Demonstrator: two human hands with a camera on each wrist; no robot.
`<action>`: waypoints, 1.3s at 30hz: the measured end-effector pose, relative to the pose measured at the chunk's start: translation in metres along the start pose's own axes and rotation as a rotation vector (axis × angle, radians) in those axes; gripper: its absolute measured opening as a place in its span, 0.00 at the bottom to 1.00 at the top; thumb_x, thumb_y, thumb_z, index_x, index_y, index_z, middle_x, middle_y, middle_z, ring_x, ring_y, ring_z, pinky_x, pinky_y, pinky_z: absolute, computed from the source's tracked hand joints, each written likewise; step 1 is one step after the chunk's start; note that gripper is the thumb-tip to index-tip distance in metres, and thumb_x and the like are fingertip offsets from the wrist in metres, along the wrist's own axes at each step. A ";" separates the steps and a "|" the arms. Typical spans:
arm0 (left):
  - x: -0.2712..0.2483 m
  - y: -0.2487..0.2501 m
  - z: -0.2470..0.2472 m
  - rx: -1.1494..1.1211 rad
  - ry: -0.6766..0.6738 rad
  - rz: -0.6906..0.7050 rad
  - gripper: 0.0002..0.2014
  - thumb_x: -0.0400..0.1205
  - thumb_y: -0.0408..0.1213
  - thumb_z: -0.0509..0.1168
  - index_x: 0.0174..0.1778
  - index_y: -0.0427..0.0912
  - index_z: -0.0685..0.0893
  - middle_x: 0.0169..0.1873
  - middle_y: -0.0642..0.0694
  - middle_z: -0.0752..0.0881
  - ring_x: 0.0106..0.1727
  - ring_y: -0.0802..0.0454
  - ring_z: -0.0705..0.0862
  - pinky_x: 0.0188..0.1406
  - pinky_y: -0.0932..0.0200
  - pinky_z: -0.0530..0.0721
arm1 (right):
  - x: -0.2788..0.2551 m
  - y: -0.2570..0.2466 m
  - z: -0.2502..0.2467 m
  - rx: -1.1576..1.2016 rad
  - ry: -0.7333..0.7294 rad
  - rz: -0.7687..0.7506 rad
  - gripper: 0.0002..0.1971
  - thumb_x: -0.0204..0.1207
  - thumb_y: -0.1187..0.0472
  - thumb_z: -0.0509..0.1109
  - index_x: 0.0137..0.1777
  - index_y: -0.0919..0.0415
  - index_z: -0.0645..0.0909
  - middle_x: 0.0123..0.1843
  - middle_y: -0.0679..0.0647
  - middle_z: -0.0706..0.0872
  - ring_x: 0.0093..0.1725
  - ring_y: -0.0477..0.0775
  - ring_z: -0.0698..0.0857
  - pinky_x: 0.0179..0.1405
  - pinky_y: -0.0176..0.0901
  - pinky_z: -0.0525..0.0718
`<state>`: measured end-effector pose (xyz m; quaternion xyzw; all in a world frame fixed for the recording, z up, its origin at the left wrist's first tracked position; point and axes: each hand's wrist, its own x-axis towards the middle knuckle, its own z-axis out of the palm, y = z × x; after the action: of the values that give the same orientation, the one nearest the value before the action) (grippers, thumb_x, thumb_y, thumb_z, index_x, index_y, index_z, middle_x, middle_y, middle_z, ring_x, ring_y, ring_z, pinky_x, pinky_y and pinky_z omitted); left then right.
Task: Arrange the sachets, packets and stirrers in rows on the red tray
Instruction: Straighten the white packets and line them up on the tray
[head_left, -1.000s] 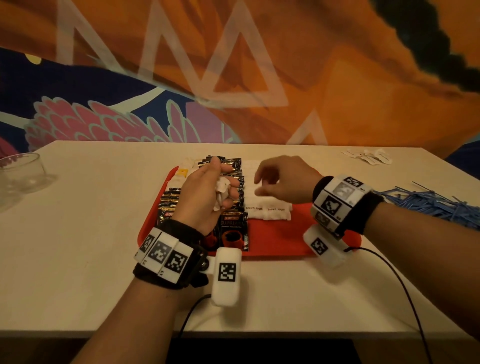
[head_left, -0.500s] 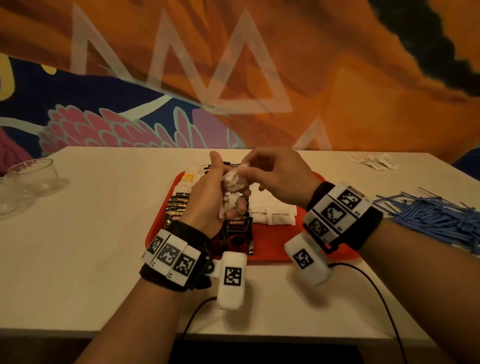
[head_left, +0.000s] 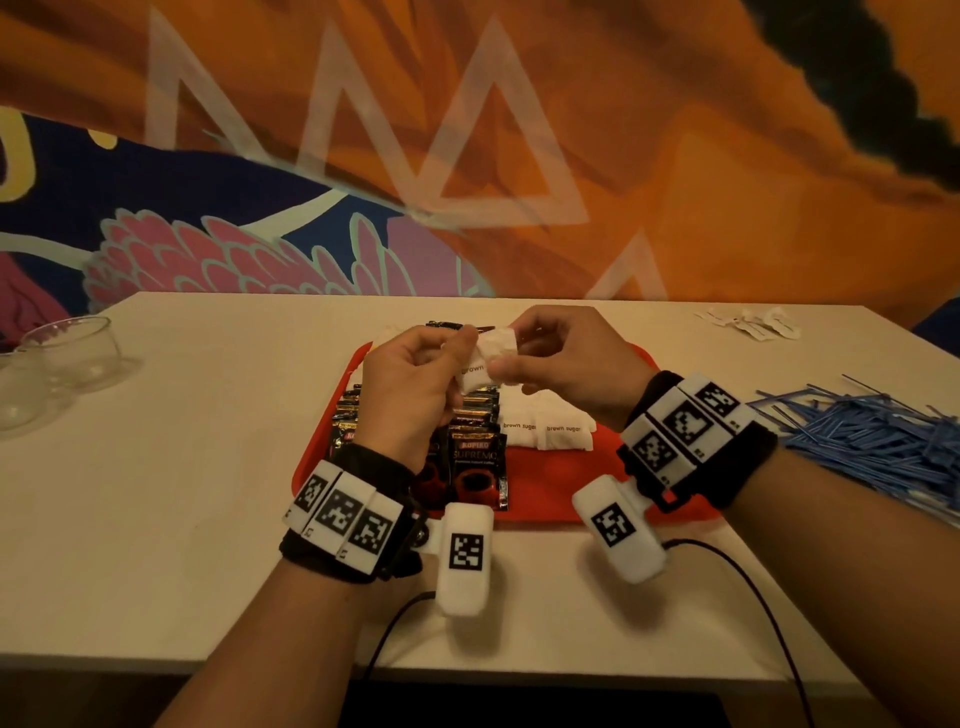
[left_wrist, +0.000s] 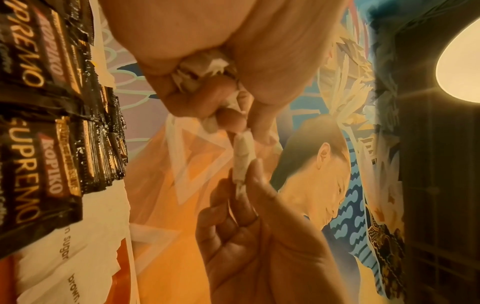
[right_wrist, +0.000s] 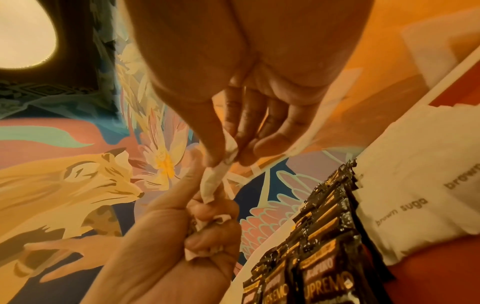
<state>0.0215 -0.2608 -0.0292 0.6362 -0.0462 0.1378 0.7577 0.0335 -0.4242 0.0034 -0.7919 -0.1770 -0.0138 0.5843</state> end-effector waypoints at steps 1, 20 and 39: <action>0.000 0.001 0.000 0.000 -0.002 -0.003 0.09 0.80 0.44 0.72 0.45 0.41 0.87 0.24 0.47 0.82 0.20 0.56 0.75 0.14 0.65 0.68 | 0.000 0.001 0.000 0.028 0.006 0.007 0.11 0.67 0.68 0.82 0.41 0.60 0.81 0.40 0.67 0.87 0.39 0.59 0.85 0.36 0.44 0.84; -0.002 -0.003 -0.004 0.074 -0.106 0.020 0.07 0.83 0.41 0.70 0.46 0.42 0.89 0.25 0.46 0.80 0.21 0.55 0.74 0.16 0.63 0.67 | -0.004 0.002 0.002 0.230 0.053 0.021 0.04 0.72 0.68 0.78 0.43 0.61 0.87 0.38 0.54 0.89 0.37 0.49 0.86 0.34 0.40 0.83; -0.001 0.000 0.005 0.182 0.051 0.149 0.08 0.85 0.36 0.68 0.41 0.47 0.88 0.34 0.45 0.87 0.24 0.59 0.80 0.21 0.65 0.77 | -0.003 0.002 -0.001 0.059 0.028 0.006 0.05 0.74 0.63 0.78 0.39 0.61 0.85 0.31 0.54 0.89 0.30 0.48 0.85 0.26 0.37 0.79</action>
<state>0.0208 -0.2658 -0.0281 0.6933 -0.0613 0.2133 0.6856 0.0315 -0.4267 0.0011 -0.7746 -0.1667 -0.0179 0.6099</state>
